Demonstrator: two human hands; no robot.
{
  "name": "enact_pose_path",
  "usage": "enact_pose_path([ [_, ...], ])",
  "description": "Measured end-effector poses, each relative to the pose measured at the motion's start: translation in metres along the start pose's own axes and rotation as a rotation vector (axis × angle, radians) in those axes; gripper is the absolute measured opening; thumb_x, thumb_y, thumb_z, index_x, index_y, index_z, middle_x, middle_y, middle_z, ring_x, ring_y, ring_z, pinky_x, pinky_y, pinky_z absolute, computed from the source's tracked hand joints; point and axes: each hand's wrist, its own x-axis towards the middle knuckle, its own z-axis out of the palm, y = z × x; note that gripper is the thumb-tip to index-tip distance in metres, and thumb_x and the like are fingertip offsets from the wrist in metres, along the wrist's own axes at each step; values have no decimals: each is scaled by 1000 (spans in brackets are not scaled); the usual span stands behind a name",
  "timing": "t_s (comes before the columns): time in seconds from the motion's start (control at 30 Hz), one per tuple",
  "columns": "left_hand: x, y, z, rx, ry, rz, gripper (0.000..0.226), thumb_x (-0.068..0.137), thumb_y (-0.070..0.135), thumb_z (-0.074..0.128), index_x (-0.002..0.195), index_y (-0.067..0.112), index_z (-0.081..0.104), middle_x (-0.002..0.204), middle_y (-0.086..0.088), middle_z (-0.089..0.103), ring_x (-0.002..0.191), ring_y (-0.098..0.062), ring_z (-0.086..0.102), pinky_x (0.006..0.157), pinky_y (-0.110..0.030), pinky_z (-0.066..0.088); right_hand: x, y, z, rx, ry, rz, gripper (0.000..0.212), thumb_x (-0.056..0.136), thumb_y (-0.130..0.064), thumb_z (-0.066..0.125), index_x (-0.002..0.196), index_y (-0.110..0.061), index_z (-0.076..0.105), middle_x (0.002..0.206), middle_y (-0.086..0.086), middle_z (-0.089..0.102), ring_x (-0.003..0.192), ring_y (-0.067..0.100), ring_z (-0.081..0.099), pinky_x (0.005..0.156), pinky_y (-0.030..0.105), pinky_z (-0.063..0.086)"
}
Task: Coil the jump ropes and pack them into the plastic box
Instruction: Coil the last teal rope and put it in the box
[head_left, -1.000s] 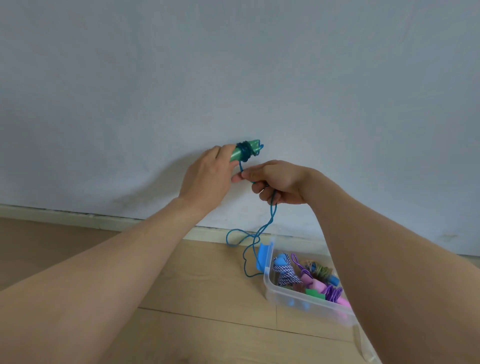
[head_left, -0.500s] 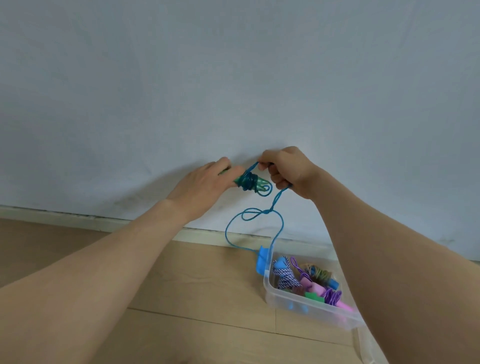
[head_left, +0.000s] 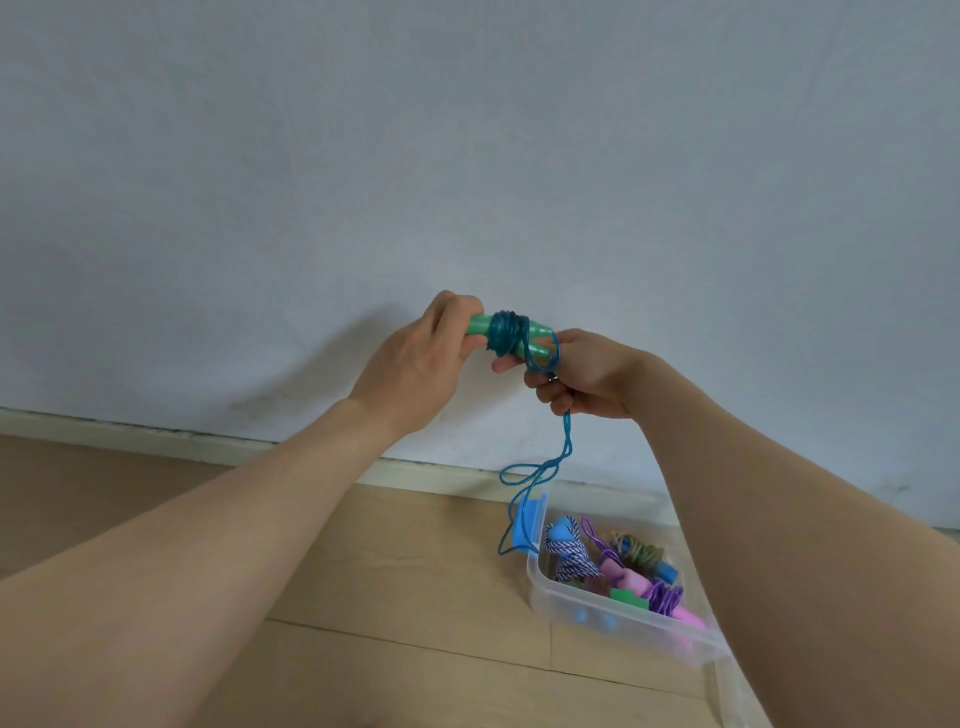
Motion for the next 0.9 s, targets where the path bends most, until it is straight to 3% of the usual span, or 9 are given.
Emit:
enact_pose_path([
  [0.13, 2, 6, 2, -43, 73, -128, 21, 106, 32, 41, 120, 17, 40, 114, -15, 59, 77, -44, 59, 62, -48, 51, 2, 0, 11, 0, -54, 50, 44, 107, -49, 53, 118, -13, 75, 73, -4, 42, 58, 11, 29, 50, 21, 30],
  [0.23, 8, 6, 6, 89, 88, -188, 25, 108, 31, 46, 121, 10, 51, 108, -12, 61, 76, -43, 60, 56, -48, 50, 1, -2, 19, -60, -151, 117, 44, 109, -46, 49, 123, -11, 73, 76, -2, 46, 58, 12, 30, 53, 23, 29],
  [0.33, 3, -3, 11, 300, -75, -144, 20, 105, 27, 50, 119, 15, 57, 100, -7, 56, 71, -36, 60, 48, -37, 38, -2, -12, 22, -77, -216, 165, 38, 109, -42, 48, 109, -11, 71, 69, -2, 43, 56, 13, 25, 51, 23, 24],
  [0.43, -6, -15, 16, 385, -327, -107, 25, 99, 9, 56, 121, 22, 57, 101, -5, 52, 77, -34, 57, 60, -36, 30, -1, -23, 17, -18, -156, 71, 29, 103, -31, 46, 85, -14, 61, 62, -2, 34, 54, 13, 17, 47, 24, 16],
  [0.57, -8, -18, 13, 244, -426, -15, 18, 110, 18, 46, 125, 28, 48, 103, 3, 42, 71, -32, 50, 64, -37, 32, 3, -16, 2, 58, 55, -47, 24, 101, -25, 53, 79, -15, 59, 60, -5, 24, 51, 13, 16, 42, 24, 16],
  [0.7, -9, -8, 6, 148, -416, 5, 14, 111, 28, 38, 125, 25, 40, 113, 3, 44, 65, -35, 53, 58, -48, 49, 2, 2, -14, -64, 299, -165, 29, 97, -35, 74, 86, -8, 77, 61, -2, 38, 52, 14, 30, 46, 25, 28],
  [0.8, -3, 6, 2, 69, -342, 27, 18, 110, 29, 36, 121, 16, 40, 116, -2, 49, 61, -37, 52, 57, -51, 48, 3, 10, -15, -94, 289, -176, 26, 93, -40, 79, 93, -14, 84, 68, 4, 54, 62, 16, 41, 53, 28, 34],
  [0.87, 1, 17, 1, -15, -278, 34, 17, 108, 26, 37, 119, 13, 41, 112, -6, 53, 61, -39, 52, 56, -50, 48, 2, 12, -13, -51, 223, -175, 17, 98, -28, 74, 99, -14, 83, 75, 11, 61, 64, 17, 46, 56, 28, 35],
  [0.9, 3, 20, 1, -60, -232, 17, 17, 107, 25, 37, 119, 13, 41, 109, -8, 55, 64, -39, 53, 58, -48, 48, 1, 11, -12, -30, 190, -173, 14, 101, -17, 68, 95, -13, 81, 71, 9, 56, 61, 15, 42, 55, 28, 31],
])
